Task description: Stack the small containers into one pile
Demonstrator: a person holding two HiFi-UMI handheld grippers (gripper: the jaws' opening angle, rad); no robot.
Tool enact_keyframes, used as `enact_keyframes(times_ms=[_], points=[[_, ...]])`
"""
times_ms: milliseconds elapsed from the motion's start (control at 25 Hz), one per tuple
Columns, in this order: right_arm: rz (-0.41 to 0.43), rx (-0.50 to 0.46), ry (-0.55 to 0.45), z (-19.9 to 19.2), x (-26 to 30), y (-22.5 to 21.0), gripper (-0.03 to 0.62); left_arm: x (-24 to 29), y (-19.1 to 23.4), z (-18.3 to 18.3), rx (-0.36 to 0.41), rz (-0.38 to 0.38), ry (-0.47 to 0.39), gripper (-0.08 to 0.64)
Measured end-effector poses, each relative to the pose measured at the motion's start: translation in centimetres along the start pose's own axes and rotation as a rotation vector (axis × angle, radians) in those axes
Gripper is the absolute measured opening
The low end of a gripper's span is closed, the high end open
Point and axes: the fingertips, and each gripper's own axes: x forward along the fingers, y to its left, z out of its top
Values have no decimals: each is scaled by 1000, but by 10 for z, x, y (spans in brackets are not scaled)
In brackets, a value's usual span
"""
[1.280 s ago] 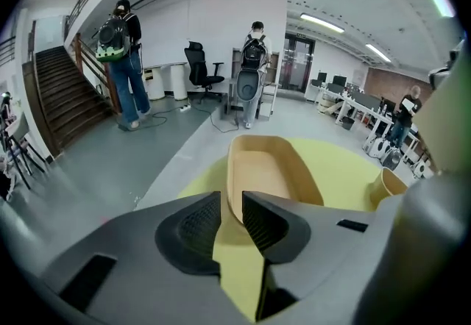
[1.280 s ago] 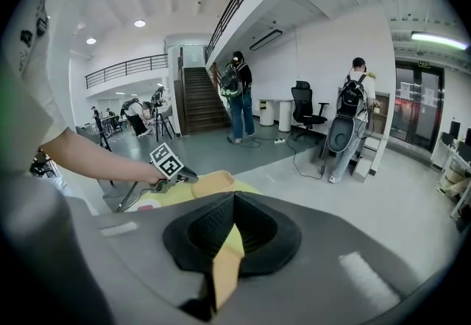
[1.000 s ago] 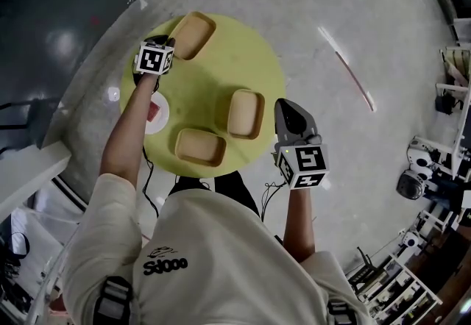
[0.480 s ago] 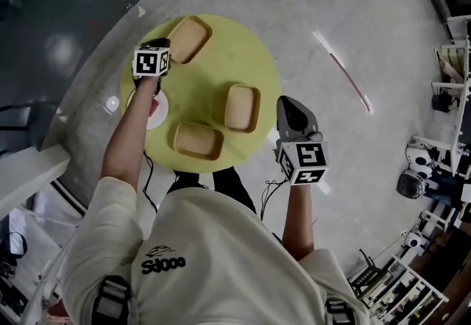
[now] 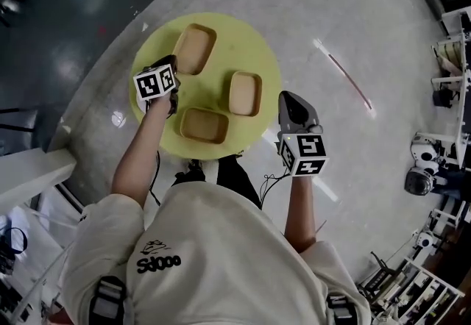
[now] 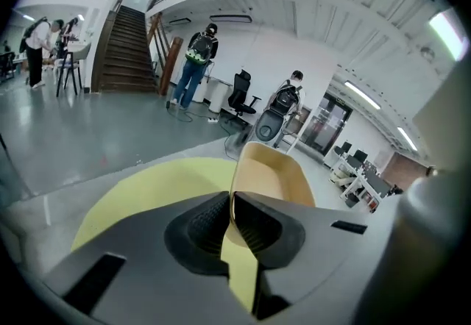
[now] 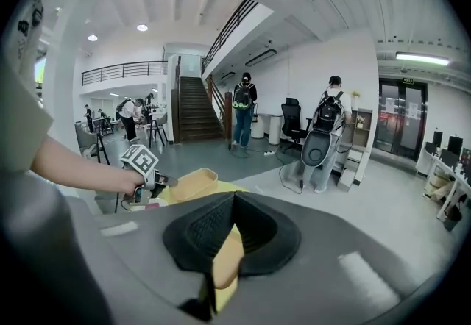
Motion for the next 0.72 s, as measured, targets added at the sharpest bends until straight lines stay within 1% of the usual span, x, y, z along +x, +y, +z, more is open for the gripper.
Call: enact_keyframes(times_ms=[120, 280, 480, 720], points=[[5, -16, -14, -1, -9, 1, 9, -22, -18, -26, -40, -7, -11, 28], [29, -44, -17, -5, -19, -9, 9, -44, -42, -49, -111, -8, -32, 28], [65, -51, -25, -4, -21, -35, 9, -58, -68, -62, -159, 36, -56, 28], [151, -71, -9, -14, -11, -59, 9, -57, -103, -91, -201, 92, -55, 28]])
